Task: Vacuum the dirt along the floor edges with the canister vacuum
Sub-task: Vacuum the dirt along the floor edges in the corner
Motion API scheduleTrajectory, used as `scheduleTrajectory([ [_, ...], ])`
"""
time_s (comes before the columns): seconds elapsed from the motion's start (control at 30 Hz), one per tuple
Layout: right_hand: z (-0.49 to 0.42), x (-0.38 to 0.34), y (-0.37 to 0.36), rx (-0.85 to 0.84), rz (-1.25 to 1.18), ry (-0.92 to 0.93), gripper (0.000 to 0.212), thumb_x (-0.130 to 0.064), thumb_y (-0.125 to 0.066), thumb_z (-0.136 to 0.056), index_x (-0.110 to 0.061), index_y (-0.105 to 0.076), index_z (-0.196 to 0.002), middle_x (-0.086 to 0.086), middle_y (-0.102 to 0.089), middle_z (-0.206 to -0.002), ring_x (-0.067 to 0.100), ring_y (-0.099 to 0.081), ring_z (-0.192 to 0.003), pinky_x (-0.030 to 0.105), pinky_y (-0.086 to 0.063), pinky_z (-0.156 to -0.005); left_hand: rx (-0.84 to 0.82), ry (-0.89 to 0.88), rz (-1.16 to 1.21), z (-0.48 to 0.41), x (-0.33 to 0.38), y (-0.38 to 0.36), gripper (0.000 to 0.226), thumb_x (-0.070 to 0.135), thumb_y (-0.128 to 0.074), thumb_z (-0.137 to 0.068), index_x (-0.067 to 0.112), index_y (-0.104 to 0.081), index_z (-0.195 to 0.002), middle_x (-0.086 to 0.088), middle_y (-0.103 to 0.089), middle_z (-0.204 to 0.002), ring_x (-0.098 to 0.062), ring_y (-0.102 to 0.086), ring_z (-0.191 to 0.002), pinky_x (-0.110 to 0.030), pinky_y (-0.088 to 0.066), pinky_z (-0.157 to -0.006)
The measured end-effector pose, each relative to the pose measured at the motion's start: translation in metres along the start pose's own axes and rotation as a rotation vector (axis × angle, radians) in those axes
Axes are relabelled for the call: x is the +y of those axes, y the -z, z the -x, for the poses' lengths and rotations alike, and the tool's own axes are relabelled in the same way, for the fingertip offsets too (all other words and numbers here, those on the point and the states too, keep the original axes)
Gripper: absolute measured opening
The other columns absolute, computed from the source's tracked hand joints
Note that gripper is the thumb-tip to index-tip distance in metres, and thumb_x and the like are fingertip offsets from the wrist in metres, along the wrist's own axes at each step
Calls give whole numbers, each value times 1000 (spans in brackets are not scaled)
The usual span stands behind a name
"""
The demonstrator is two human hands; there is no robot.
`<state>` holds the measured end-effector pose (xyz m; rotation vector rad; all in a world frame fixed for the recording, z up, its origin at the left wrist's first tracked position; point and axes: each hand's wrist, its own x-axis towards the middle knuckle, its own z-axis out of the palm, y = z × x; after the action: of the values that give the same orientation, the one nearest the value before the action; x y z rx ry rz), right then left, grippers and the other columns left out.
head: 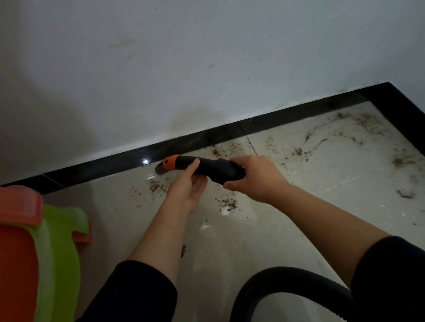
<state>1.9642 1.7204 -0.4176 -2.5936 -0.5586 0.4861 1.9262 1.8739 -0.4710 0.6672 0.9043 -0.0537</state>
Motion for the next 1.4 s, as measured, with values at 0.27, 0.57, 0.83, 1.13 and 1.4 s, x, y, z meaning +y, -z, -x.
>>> scheduleTrajectory([
  [0.27, 2, -6, -9, -26, 0, 18, 33, -34, -73, -81, -25, -63, -110, -6, -61, -82, 7, -57, -69, 22, -47, -58, 22, -1, 15, 10, 0, 13, 38, 14, -67, -91, 4, -55, -125, -12, -66, -98, -18, -63, -92, -29, -49, -91],
  [0.57, 4, -20, -17, -43, -8, 57, 32, -34, -72, -81, -25, -63, -111, -6, -61, -79, 8, -59, -66, 22, -48, -54, 53, -17, 43, 22, 7, 29, 40, 14, -67, -91, 5, -54, -128, -15, -65, -115, -23, -62, -110, -31, -49, -93],
  [0.83, 3, -34, -26, -81, -25, 93, 30, -32, -72, -82, -25, -62, -110, -4, -61, -80, 11, -61, -67, 26, -55, -56, 79, -13, 70, 26, 13, 48, 43, 15, -67, -91, 6, -53, -130, -13, -67, -103, -20, -64, -103, -31, -49, -92],
  [1.13, 1, -42, -33, -95, -4, 140, 32, -34, -72, -82, -24, -63, -111, -7, -59, -79, 7, -57, -67, 24, -49, -58, 116, -13, 100, 31, 17, 61, 43, 16, -68, -90, 5, -54, -129, -12, -67, -99, -18, -64, -89, -29, -51, -85],
  [1.4, 3, -48, -39, -139, 6, 169, 36, -34, -73, -81, -25, -62, -114, -3, -64, -85, 10, -60, -70, 30, -56, -63, 150, -15, 121, 38, 16, 73, 44, 16, -68, -90, 6, -54, -131, -12, -66, -99, -18, -65, -88, -28, -52, -81],
])
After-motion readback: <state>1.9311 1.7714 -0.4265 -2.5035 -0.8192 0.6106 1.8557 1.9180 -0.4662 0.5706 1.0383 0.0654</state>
